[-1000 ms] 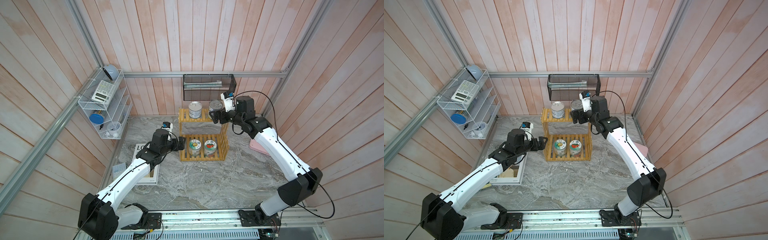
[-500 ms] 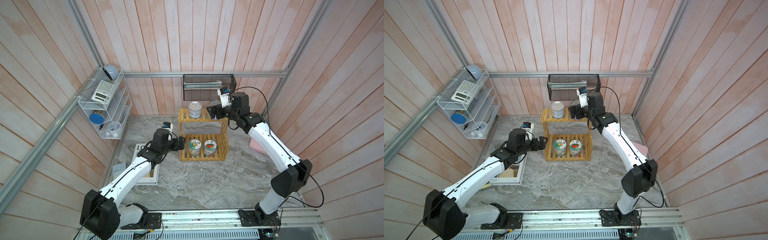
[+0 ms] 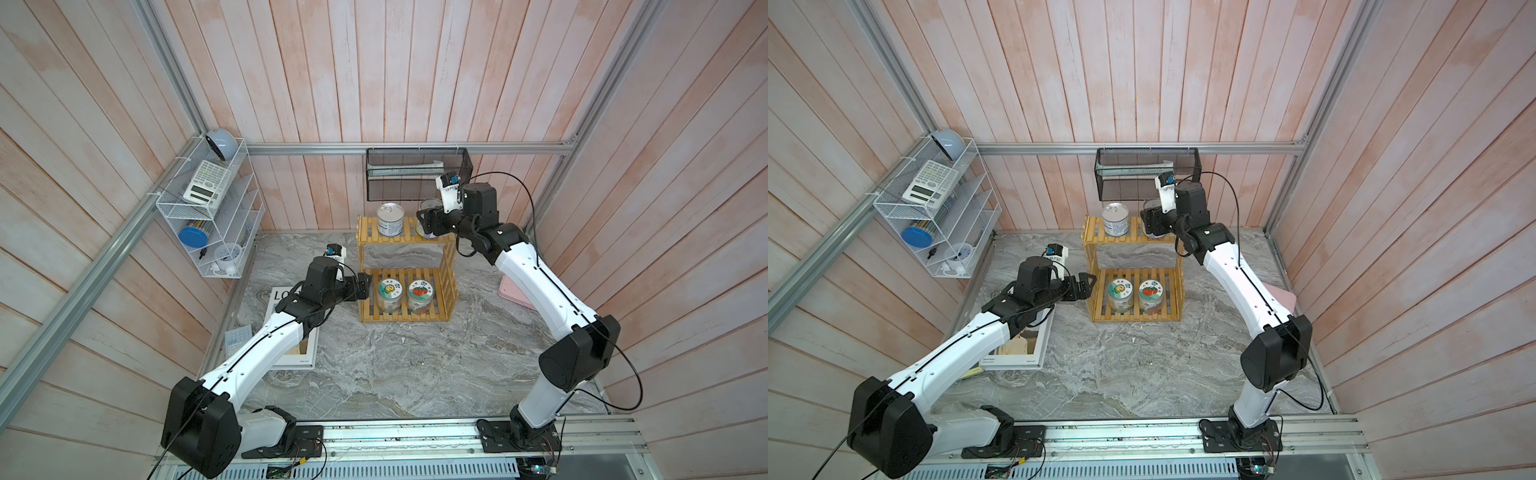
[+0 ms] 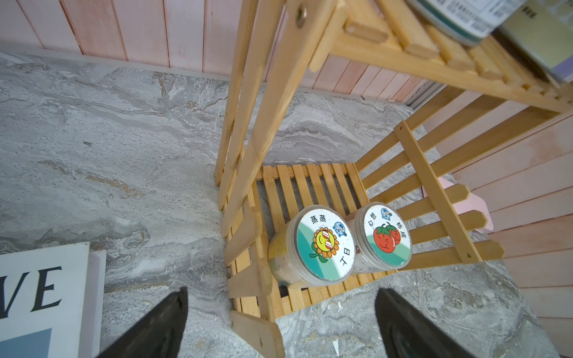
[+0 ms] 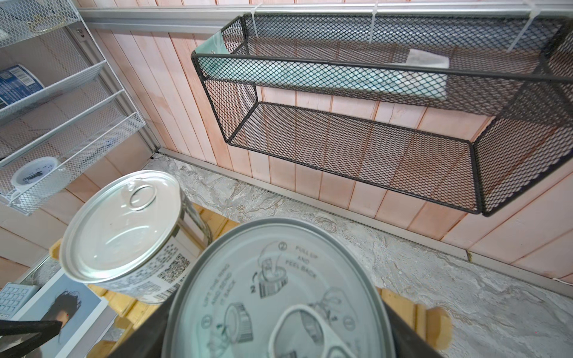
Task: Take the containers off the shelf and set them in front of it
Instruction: 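Pick up a container from the shelf.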
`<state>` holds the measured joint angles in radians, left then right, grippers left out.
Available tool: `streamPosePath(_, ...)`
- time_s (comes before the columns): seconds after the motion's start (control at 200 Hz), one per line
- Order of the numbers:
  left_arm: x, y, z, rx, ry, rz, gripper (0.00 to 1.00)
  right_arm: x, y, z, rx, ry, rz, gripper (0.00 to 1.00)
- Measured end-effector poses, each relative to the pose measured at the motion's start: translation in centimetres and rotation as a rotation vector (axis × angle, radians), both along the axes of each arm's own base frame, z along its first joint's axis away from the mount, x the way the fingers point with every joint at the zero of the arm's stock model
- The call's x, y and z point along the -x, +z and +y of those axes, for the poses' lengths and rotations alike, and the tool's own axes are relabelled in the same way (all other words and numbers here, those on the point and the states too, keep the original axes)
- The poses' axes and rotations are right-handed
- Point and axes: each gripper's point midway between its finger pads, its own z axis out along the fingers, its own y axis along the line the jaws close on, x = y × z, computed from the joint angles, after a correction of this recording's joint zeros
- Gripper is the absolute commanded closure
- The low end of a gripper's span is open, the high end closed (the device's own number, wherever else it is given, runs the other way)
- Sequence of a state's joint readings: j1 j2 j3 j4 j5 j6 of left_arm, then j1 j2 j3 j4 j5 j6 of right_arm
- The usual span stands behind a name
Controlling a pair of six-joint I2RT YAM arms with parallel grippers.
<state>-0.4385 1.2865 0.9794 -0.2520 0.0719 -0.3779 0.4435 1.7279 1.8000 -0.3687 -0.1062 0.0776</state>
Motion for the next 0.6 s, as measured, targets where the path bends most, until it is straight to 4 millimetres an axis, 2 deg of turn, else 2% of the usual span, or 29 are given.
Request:
streamPosePath(0.39,0.1,-0.6,0.1,-0.005,0.001,0.009,0.00,0.1,0.1,0.0,-0.005,-0.001,0.001,0.32)
streamPosePath(0.6,0.1,-0.6,0.1,-0.005,0.001,0.009,0.00,1.8,0.9,-0.8,-0.012,-0.003,-0.006,0.34)
